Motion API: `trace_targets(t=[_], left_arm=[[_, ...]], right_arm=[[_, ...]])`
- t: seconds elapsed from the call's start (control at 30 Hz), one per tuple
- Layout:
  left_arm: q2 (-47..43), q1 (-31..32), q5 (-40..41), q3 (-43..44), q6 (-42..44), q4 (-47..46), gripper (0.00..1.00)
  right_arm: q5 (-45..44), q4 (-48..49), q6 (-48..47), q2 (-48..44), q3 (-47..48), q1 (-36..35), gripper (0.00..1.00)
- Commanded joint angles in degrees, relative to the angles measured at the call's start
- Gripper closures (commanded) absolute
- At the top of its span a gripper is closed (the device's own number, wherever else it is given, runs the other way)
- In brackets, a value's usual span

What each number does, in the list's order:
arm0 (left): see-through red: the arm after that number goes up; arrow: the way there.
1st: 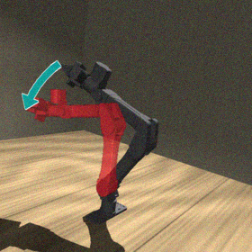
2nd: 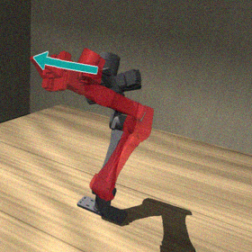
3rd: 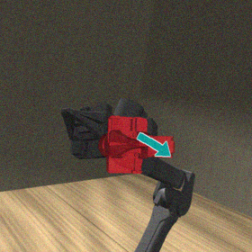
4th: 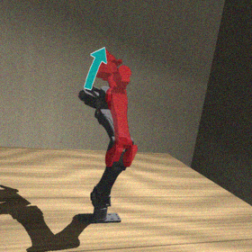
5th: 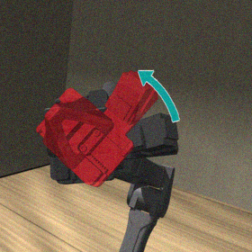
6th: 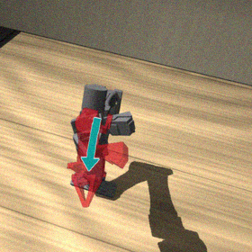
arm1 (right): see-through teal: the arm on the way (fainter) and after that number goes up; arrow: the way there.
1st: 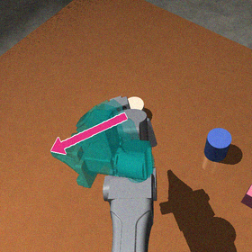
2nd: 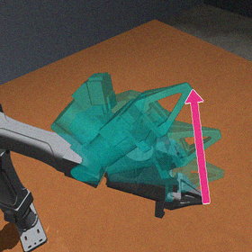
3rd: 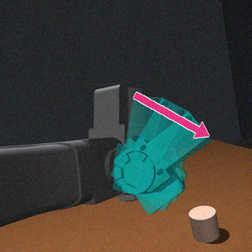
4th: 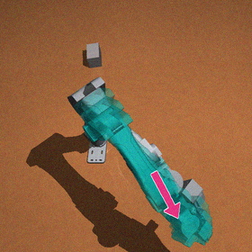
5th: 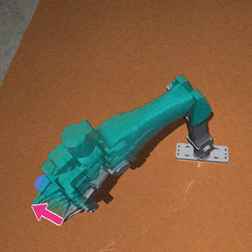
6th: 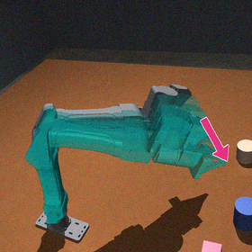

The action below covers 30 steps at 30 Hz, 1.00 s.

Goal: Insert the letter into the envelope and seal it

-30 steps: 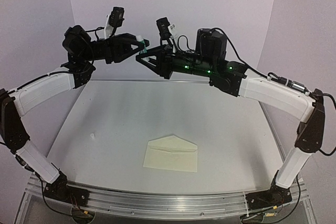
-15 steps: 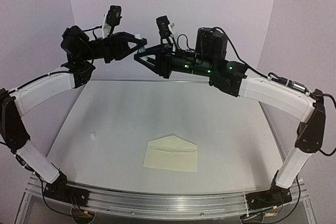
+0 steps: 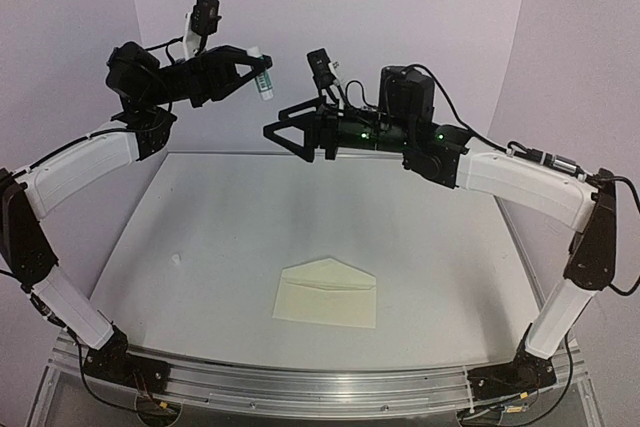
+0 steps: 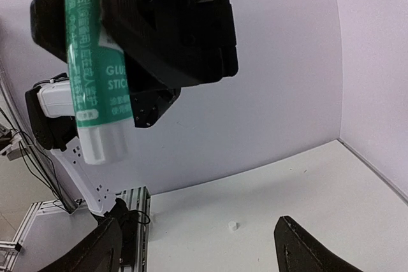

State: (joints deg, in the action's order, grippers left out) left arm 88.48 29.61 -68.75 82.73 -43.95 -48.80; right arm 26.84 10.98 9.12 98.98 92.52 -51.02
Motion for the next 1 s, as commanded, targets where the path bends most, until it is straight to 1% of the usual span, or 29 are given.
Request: trace_targets(t=[0.0, 0.2, 0.43, 0.47, 0.57, 0.67, 0.87, 0.97], left_arm=[[-1.0, 0.0, 0.5, 0.9, -1.0, -2.5, 1.0], [-1.6, 0.3, 0.4, 0.2, -0.8, -2.9, 1.0], [-1.9, 0.5, 0.3, -0.3, -0.8, -2.9, 1.0], [-1.8, 0.6, 0.2, -0.3, -0.8, -2.9, 1.0], [-1.7, 0.7, 0.3, -0.2, -0.8, -3.1, 1.0], [-1.6, 0.8, 0.3, 0.0, -0.8, -3.2, 1.0], [-1.6, 0.8, 0.2, 0.1, -1.0, -3.2, 1.0], [-1.5, 0.8, 0.2, 0.0, -1.1, -3.0, 1.0]], right_arm=[[7.5, 7.0, 1.4, -2.7, 0.2, 0.4, 0.21], [8.7, 10.9, 3.7, -0.3, 2.4, 0.3, 0.26], [8.2, 14.0, 4.8, 1.4, 4.5, 0.3, 0.48], [7.8, 14.1, 4.8, 1.7, 4.7, 0.4, 0.5], [7.9, 14.2, 5.6, 3.0, 6.2, 0.3, 0.52], [7.7, 14.2, 6.3, 3.8, 6.8, 0.3, 0.58], [7.3, 14.1, 6.2, 3.9, 5.9, 0.3, 0.61], [6.5, 14.2, 5.6, 3.1, 5.1, 0.3, 0.66]])
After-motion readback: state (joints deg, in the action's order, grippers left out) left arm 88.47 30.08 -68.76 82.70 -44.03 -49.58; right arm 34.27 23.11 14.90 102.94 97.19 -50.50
